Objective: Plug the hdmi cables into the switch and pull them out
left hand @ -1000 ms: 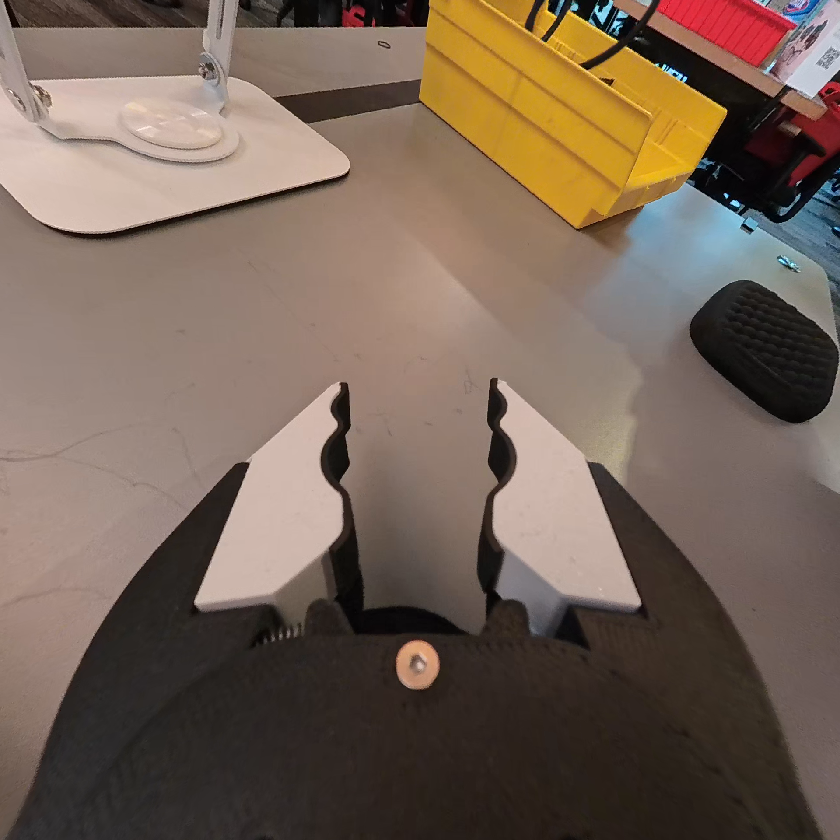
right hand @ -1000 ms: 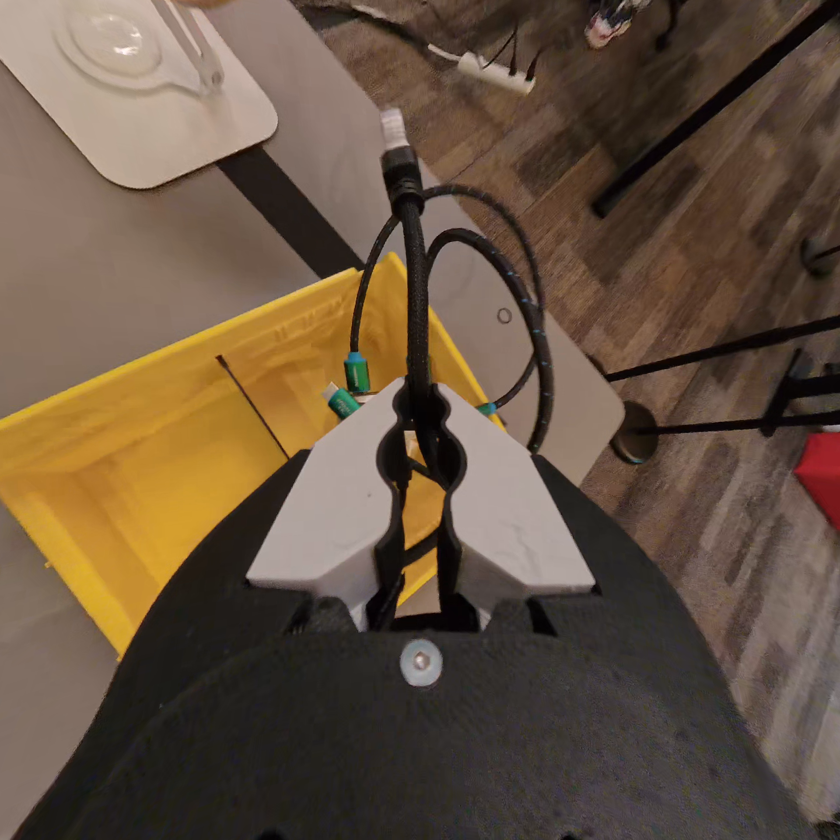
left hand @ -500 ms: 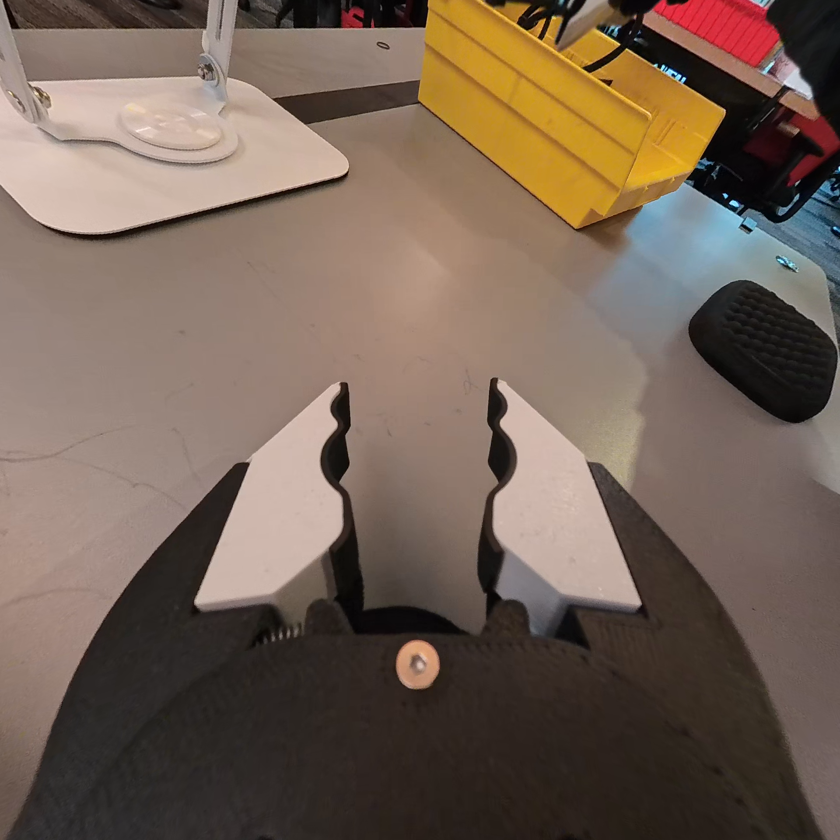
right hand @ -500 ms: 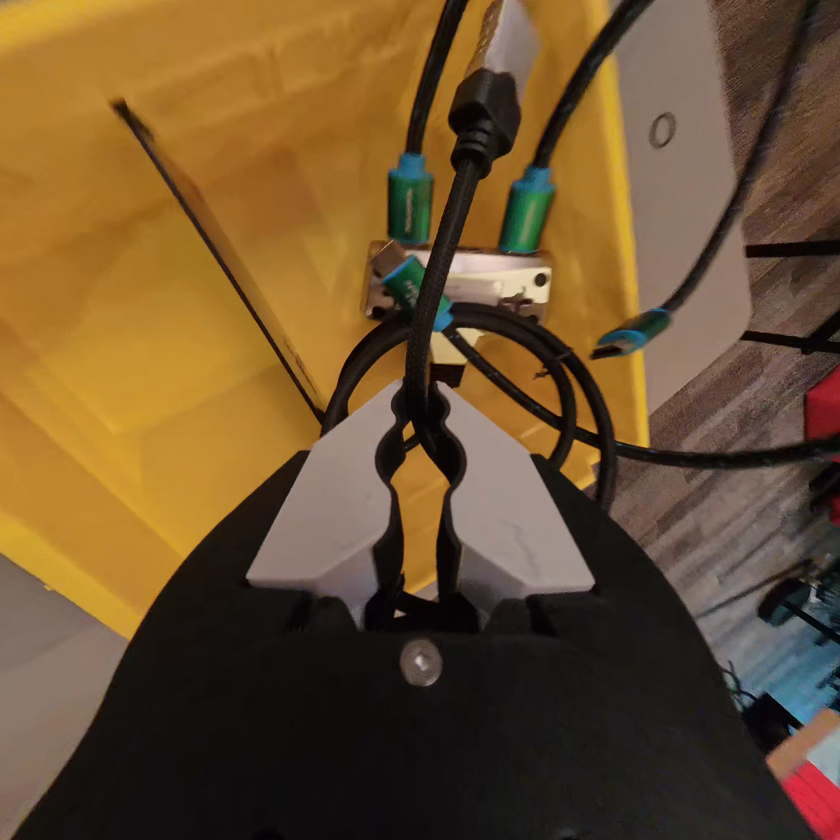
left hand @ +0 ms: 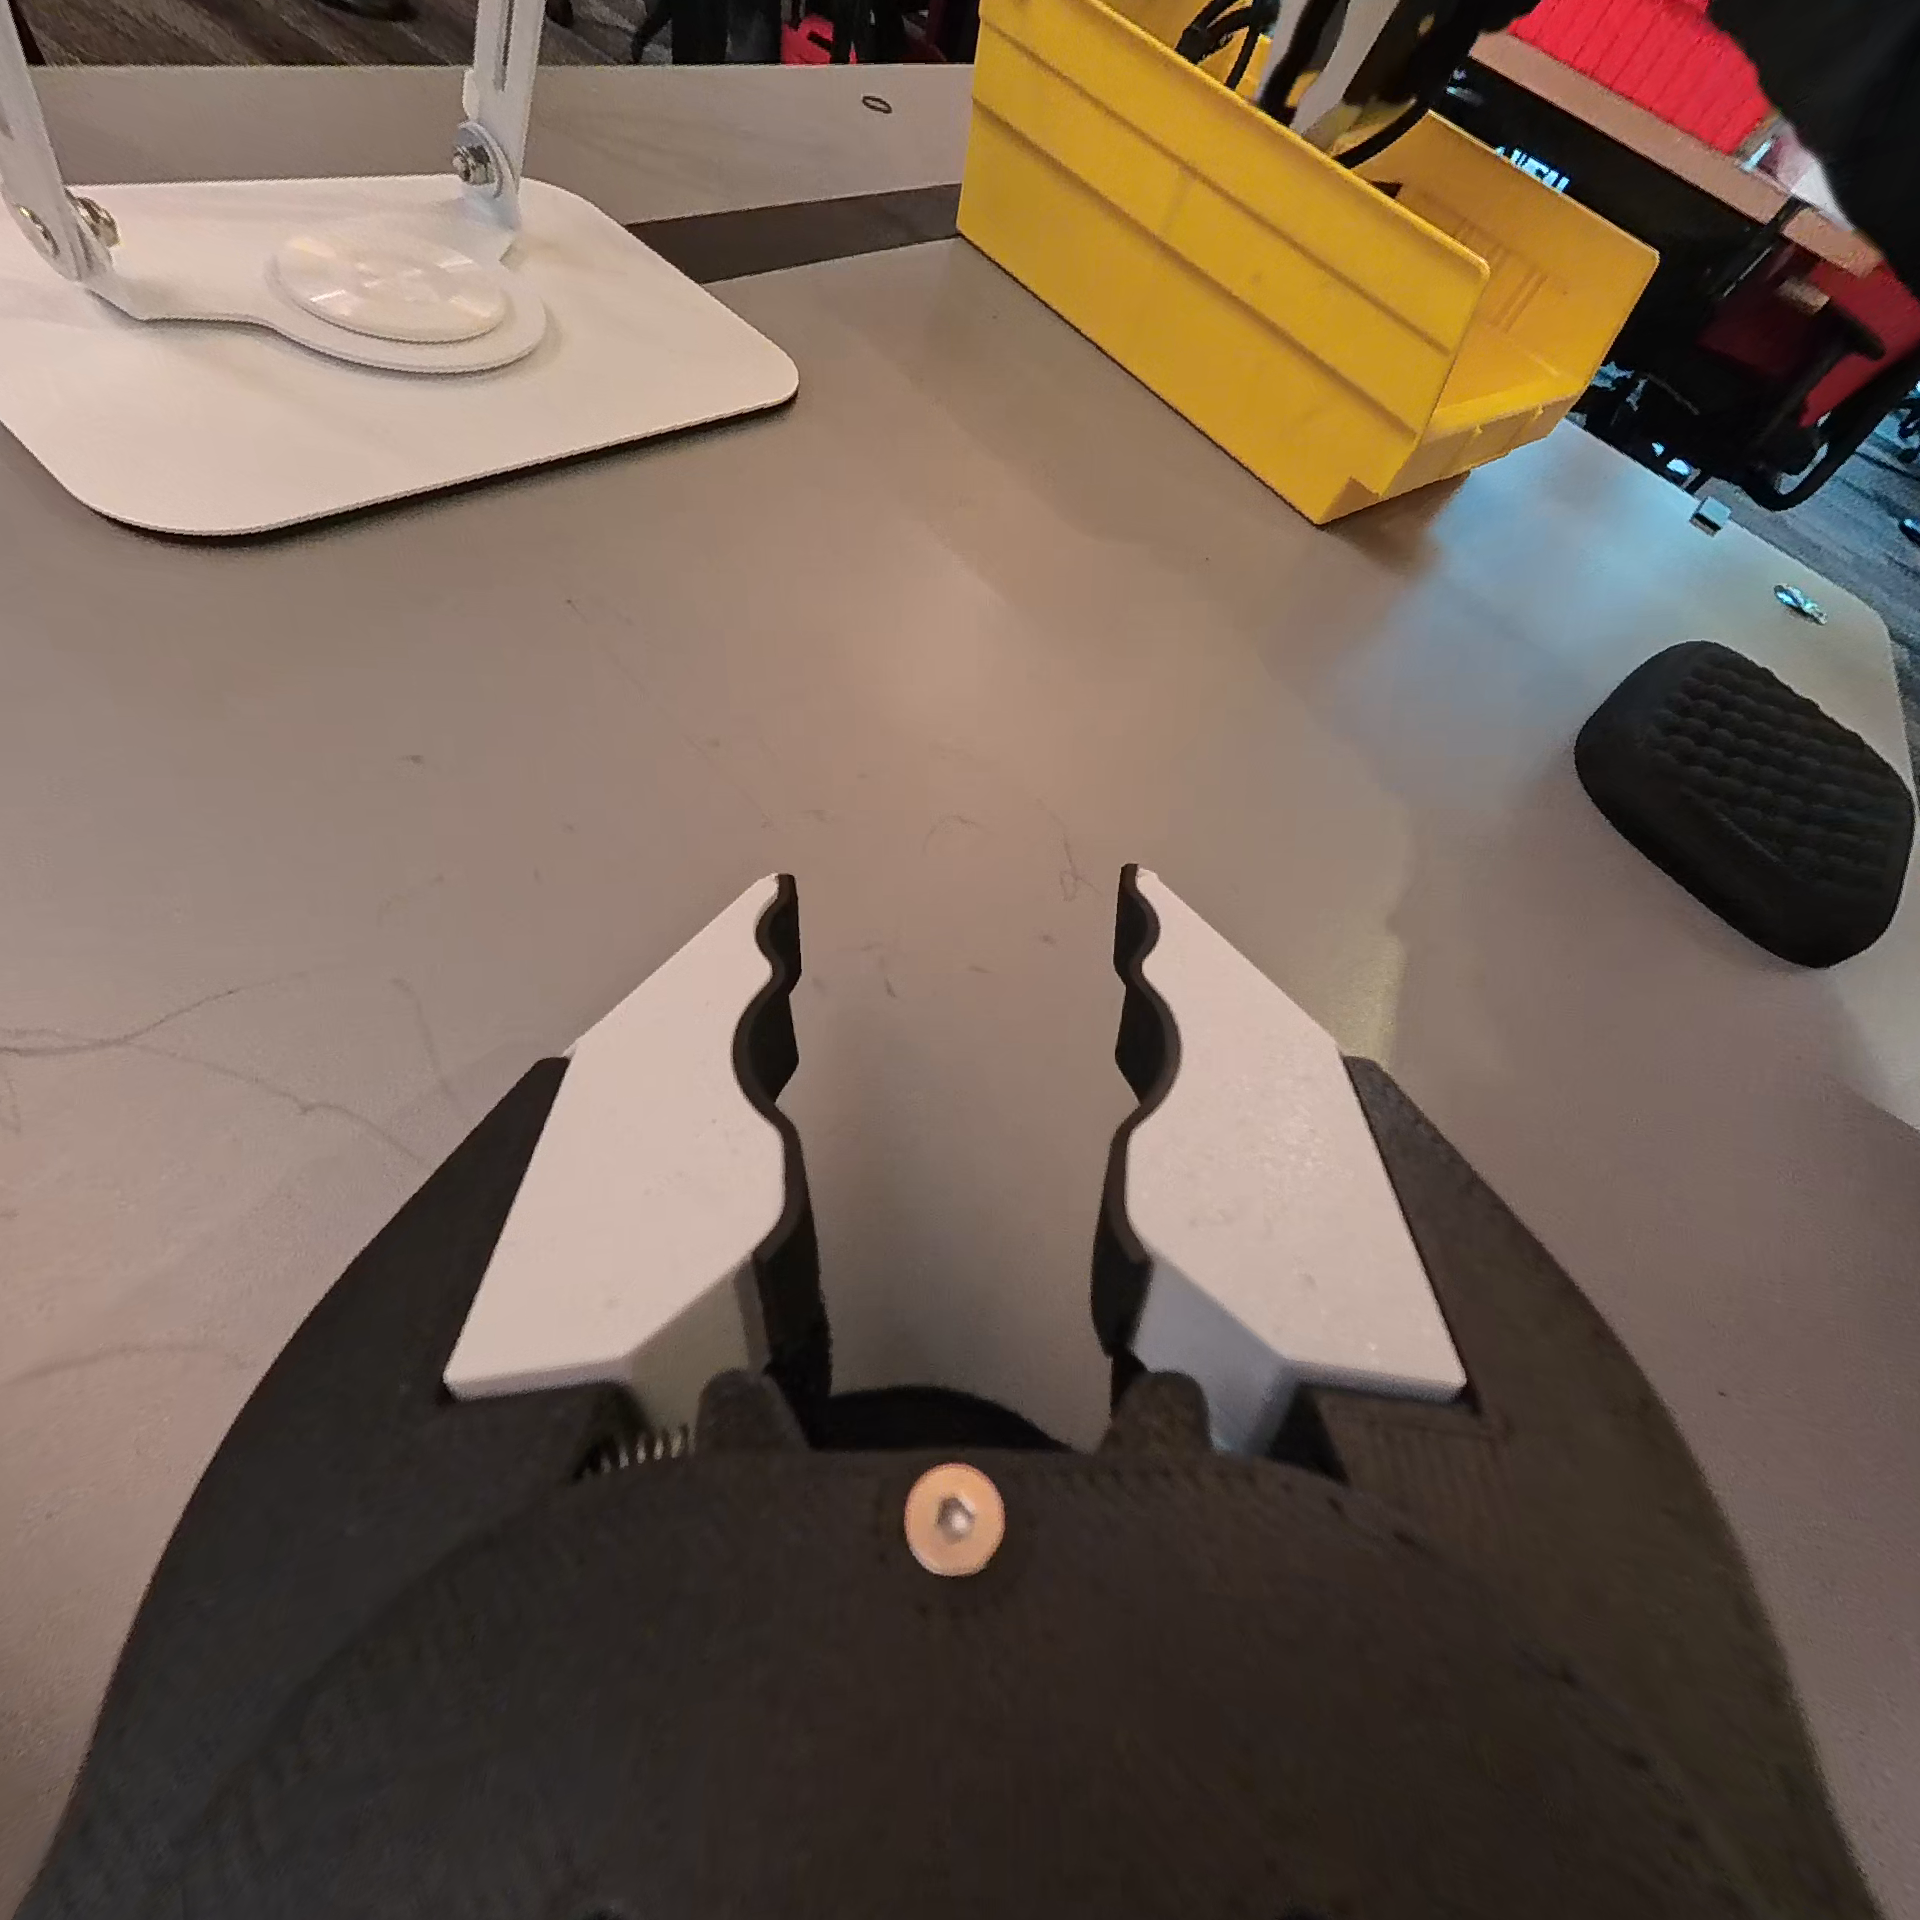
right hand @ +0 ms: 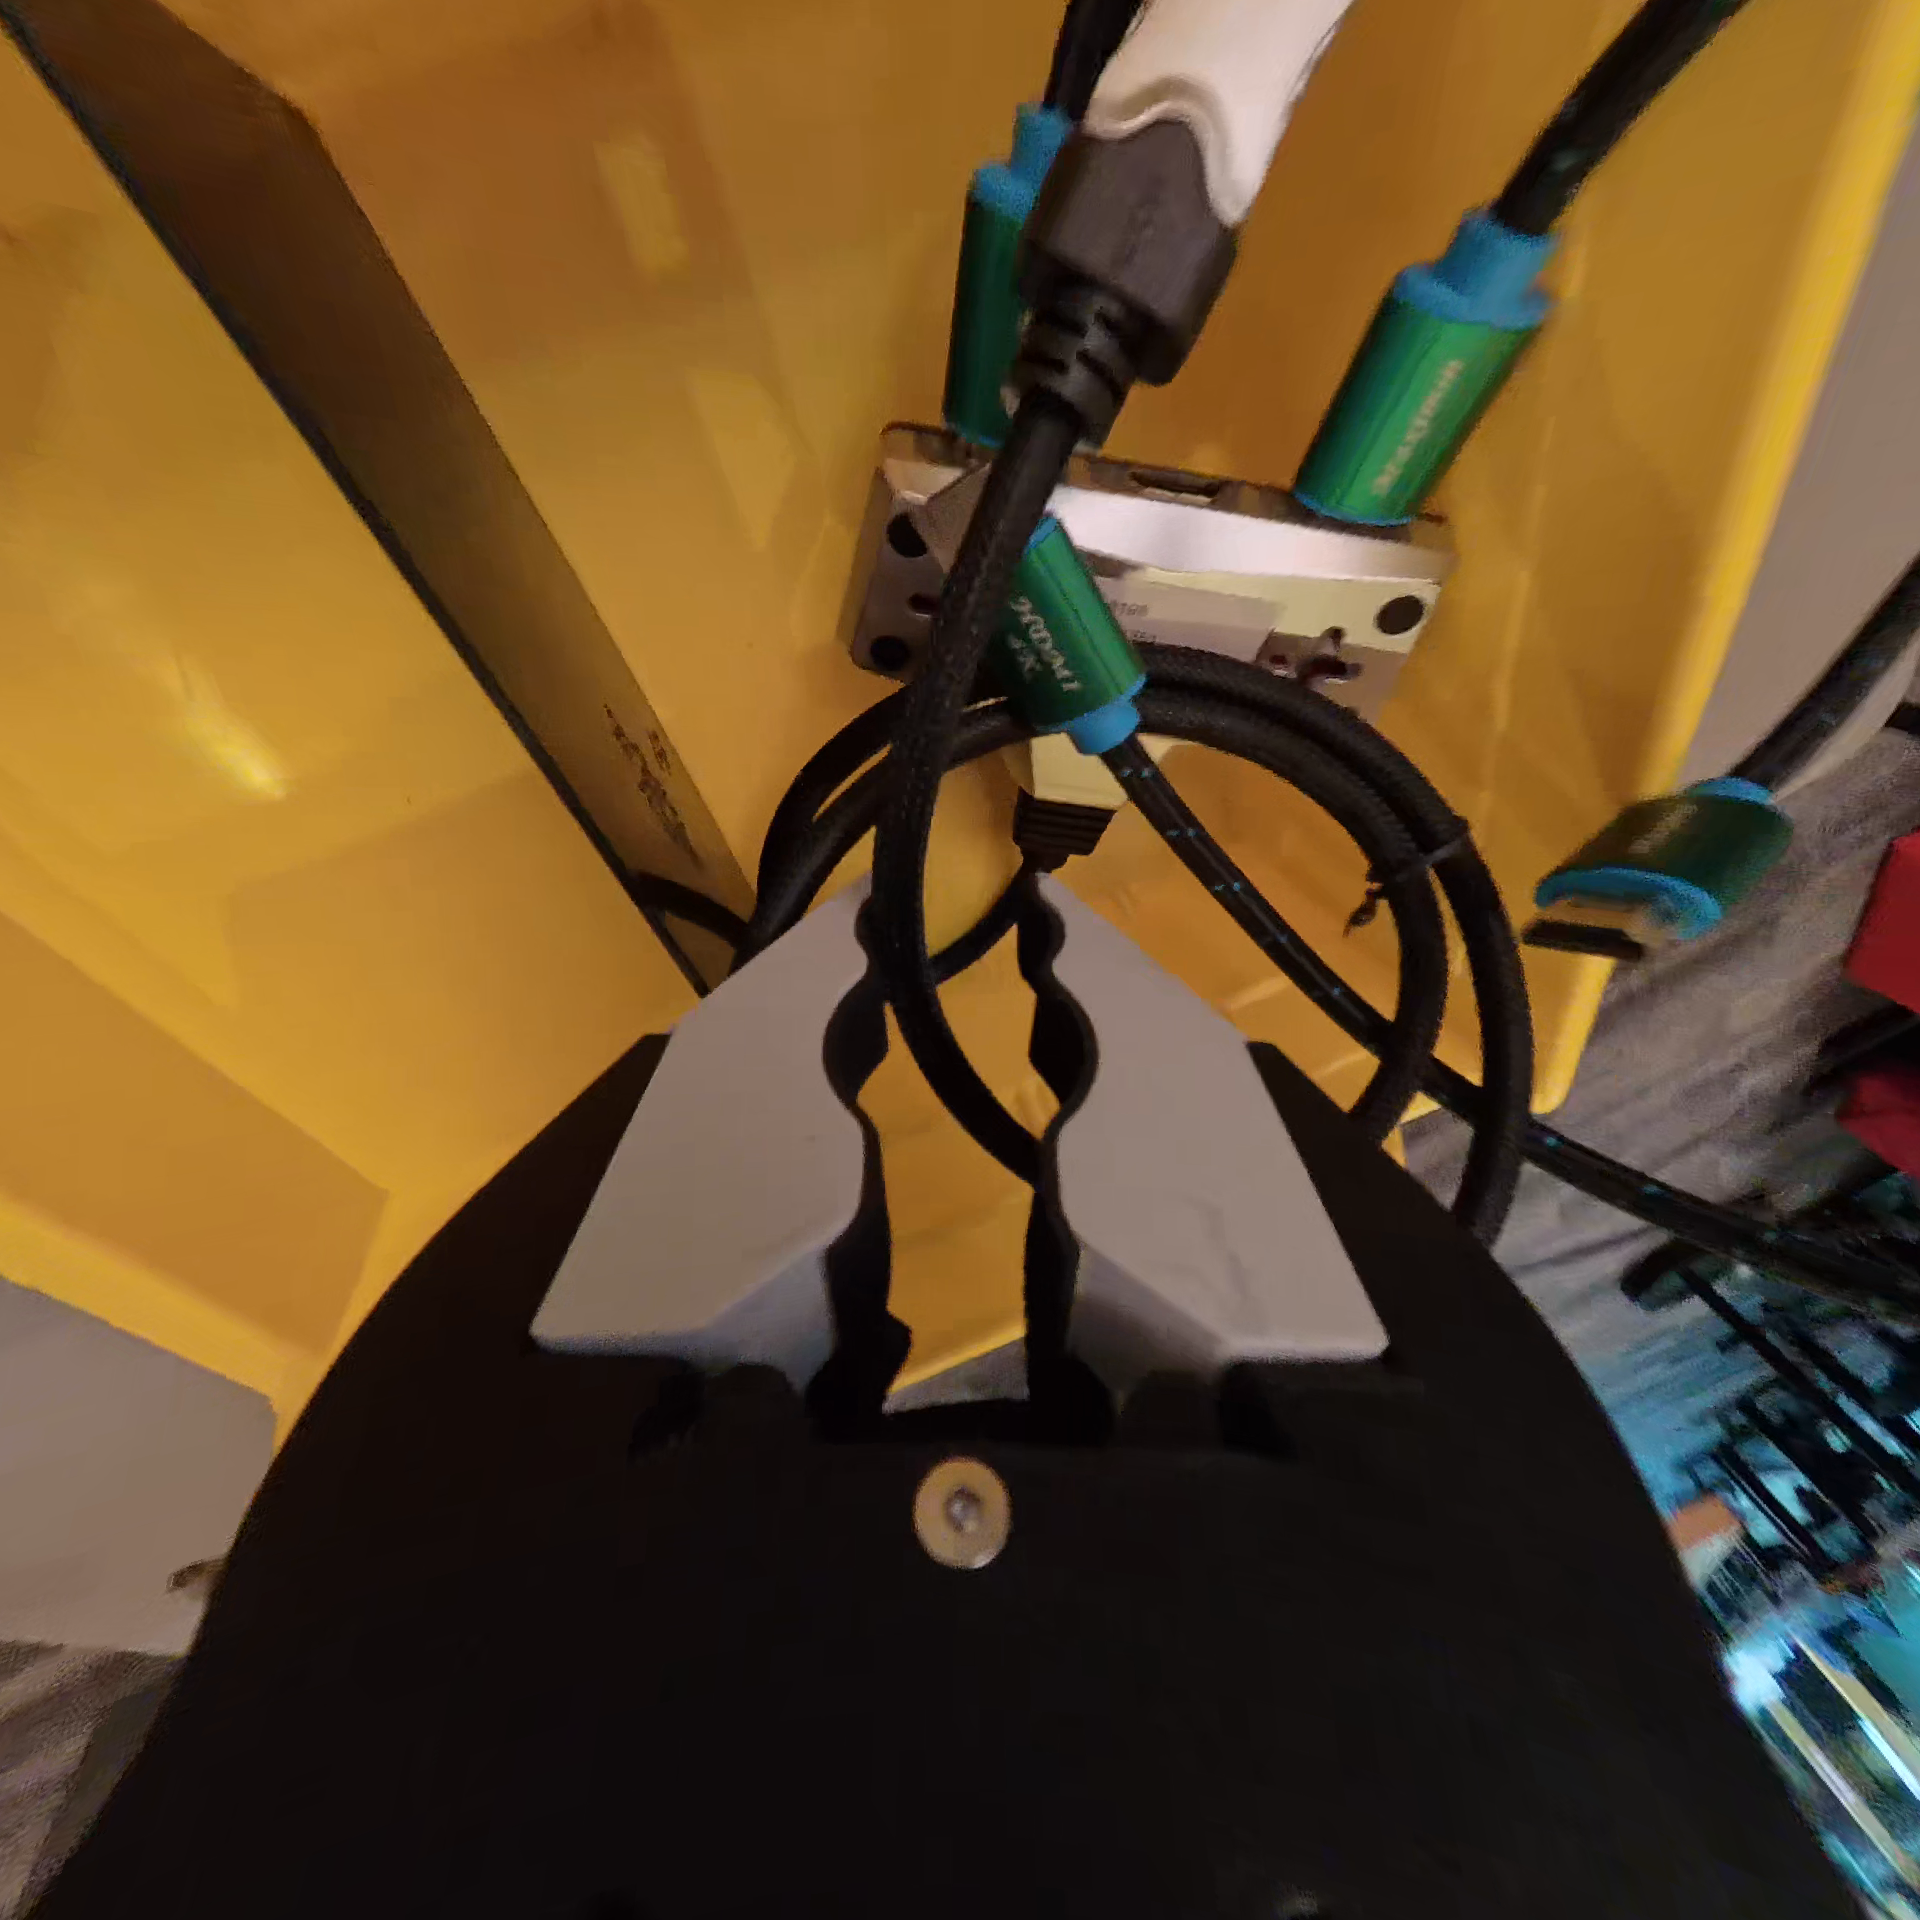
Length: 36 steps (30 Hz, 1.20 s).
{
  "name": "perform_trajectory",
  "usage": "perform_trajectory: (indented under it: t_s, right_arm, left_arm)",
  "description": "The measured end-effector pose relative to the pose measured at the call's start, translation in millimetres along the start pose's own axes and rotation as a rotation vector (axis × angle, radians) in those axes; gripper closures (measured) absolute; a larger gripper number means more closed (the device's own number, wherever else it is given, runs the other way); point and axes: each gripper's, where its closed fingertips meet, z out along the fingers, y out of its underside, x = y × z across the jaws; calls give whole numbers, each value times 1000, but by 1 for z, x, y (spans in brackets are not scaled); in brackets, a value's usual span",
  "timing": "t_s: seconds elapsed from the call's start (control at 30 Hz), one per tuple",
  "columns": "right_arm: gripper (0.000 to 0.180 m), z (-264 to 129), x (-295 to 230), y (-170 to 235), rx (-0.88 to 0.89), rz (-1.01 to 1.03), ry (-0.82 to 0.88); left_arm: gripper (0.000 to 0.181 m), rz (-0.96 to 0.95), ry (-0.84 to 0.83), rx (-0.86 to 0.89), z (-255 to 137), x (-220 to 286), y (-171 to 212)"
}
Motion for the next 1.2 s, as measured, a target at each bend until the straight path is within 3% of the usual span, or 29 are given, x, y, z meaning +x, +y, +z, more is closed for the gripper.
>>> perform_trajectory:
  t_s: [0.03,0.17,0.4,0.53,0.77,0.9,1.2]
  right_arm:
    - [158,-7,0,-6,51,9,-5]
    - [142,-24,3,-12,135,52,-15]
    - [137,-47,-10,-24,277,85,-68]
    - [127,-53,-13,-18,261,73,-26]
    - [121,-89,-21,-35,438,130,-15]
    - [120,-114,-25,-42,476,132,85]
    - [125,-177,-110,-107,624,-22,177]
  left_arm:
    - [121,0,1,0,0,0,0]
    - [121,-2,3,0,0,0,0]
    - [121,1,-1,-1,0,0,0]
    - [121,2,-4,-2,0,0,0]
    - [121,3,-6,-4,1,-1,0]
    - [121,5,-7,-5,1,0,0]
    - [121,16,-11,-6,1,1,1]
